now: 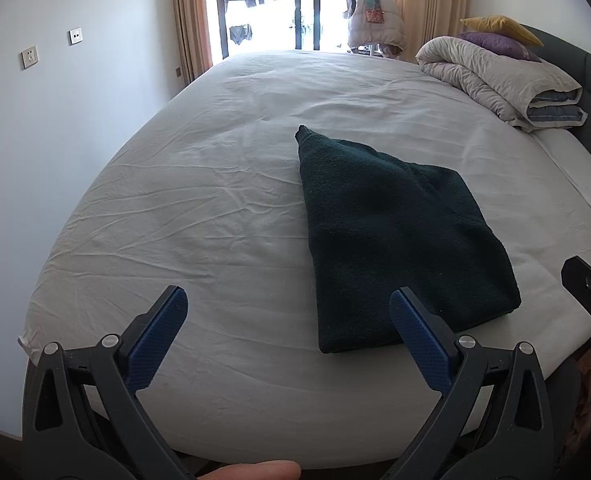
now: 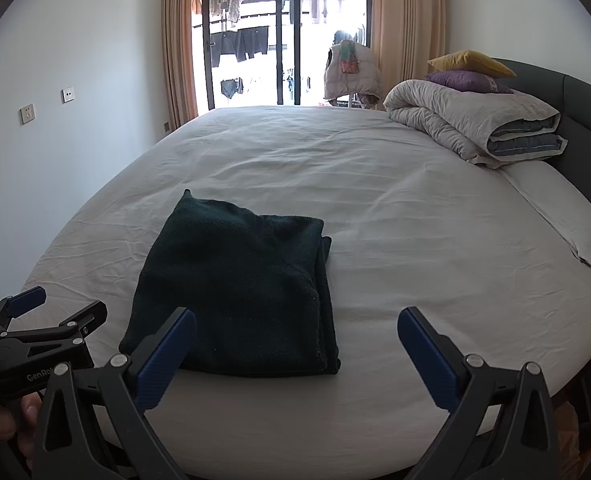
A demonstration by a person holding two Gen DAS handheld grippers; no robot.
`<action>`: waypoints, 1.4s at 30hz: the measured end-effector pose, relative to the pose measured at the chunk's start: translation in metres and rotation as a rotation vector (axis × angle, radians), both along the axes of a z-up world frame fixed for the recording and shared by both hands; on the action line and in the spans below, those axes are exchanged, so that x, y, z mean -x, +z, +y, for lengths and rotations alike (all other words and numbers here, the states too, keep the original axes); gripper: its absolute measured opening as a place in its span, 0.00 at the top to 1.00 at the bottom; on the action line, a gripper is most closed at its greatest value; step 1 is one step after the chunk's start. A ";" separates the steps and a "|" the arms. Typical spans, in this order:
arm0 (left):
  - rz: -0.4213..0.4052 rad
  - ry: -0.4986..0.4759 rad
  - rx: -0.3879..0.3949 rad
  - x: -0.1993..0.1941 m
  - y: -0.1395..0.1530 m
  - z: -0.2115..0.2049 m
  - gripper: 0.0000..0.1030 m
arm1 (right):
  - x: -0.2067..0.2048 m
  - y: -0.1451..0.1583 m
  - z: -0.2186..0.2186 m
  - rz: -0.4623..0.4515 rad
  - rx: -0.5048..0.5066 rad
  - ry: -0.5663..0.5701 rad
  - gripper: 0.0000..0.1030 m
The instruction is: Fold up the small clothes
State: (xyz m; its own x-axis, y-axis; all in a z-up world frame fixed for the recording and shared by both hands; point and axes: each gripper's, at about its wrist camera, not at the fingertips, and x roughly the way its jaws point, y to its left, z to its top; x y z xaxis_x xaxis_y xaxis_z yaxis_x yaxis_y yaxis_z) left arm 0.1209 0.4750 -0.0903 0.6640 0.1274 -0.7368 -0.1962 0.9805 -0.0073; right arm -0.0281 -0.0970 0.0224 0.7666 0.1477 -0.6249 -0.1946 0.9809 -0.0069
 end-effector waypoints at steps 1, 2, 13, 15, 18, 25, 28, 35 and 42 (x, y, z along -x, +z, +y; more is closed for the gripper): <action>0.001 0.000 0.000 0.000 0.000 0.000 0.00 | 0.000 0.000 0.000 -0.001 0.001 -0.001 0.00; 0.001 0.000 -0.001 0.000 0.000 0.000 0.00 | 0.000 0.000 0.000 0.000 0.001 -0.001 0.00; 0.000 0.001 -0.001 0.000 0.000 0.000 0.00 | 0.000 0.000 0.000 0.000 0.000 -0.001 0.00; 0.000 0.000 0.000 0.000 0.000 0.000 0.00 | 0.000 0.000 0.000 0.000 0.000 0.000 0.00; 0.001 0.000 -0.001 0.000 0.000 0.000 0.00 | 0.000 0.000 0.000 -0.001 0.000 -0.001 0.00; 0.010 -0.008 -0.002 -0.002 -0.003 -0.002 0.00 | -0.001 -0.002 0.000 0.003 -0.001 0.000 0.00; 0.010 -0.009 -0.001 -0.002 -0.004 -0.002 0.00 | -0.001 -0.002 0.001 0.004 -0.001 0.000 0.00; 0.022 -0.004 0.010 -0.002 -0.006 0.002 0.00 | 0.000 -0.007 0.002 0.008 -0.008 0.002 0.00; 0.001 -0.011 0.006 -0.002 -0.005 0.001 0.00 | 0.001 -0.012 0.002 0.019 -0.021 -0.001 0.00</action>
